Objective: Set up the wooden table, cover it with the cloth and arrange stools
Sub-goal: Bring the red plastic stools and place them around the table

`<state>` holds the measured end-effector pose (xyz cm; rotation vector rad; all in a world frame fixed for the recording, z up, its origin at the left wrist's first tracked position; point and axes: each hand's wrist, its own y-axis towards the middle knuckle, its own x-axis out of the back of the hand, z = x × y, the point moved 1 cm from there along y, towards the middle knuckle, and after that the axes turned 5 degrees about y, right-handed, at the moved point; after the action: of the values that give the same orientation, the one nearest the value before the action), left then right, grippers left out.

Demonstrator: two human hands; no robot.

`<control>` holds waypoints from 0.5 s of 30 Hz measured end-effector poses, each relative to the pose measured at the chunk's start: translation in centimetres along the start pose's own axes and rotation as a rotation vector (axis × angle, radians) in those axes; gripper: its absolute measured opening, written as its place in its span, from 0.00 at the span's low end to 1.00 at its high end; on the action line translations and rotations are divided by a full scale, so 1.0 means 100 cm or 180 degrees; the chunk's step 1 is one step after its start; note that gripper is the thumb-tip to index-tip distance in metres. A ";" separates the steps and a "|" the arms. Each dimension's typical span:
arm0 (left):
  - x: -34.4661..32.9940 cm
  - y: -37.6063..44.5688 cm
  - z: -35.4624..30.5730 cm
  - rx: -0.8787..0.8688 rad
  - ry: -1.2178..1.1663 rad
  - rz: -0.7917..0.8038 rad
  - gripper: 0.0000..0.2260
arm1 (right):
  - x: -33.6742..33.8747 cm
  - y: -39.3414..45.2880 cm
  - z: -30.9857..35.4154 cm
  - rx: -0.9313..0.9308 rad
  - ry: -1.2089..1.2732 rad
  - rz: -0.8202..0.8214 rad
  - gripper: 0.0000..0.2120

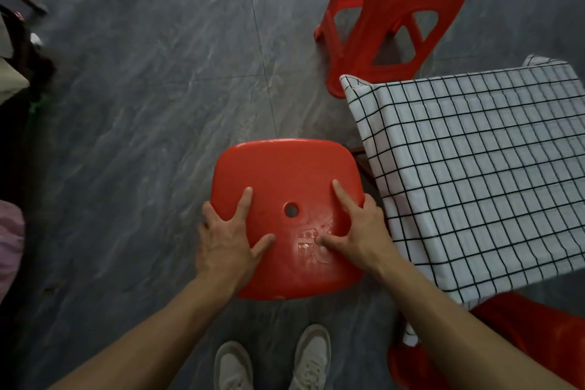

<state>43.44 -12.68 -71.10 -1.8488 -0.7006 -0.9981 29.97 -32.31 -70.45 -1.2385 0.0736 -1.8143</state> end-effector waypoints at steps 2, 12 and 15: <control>0.003 0.005 0.002 -0.0007 0.0031 0.0013 0.46 | -0.001 0.001 -0.001 -0.0024 0.0193 -0.0072 0.56; 0.019 0.005 0.033 0.0027 -0.0121 0.0015 0.52 | -0.022 -0.011 0.018 0.0082 0.0107 -0.0087 0.54; 0.023 0.000 0.053 0.0086 -0.0151 0.0003 0.52 | -0.034 -0.014 0.033 0.0144 0.0032 -0.0033 0.54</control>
<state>46.52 -7.81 -70.57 -1.8544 -0.7380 -0.9423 31.93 -27.77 -70.55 -1.2002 0.0318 -1.8215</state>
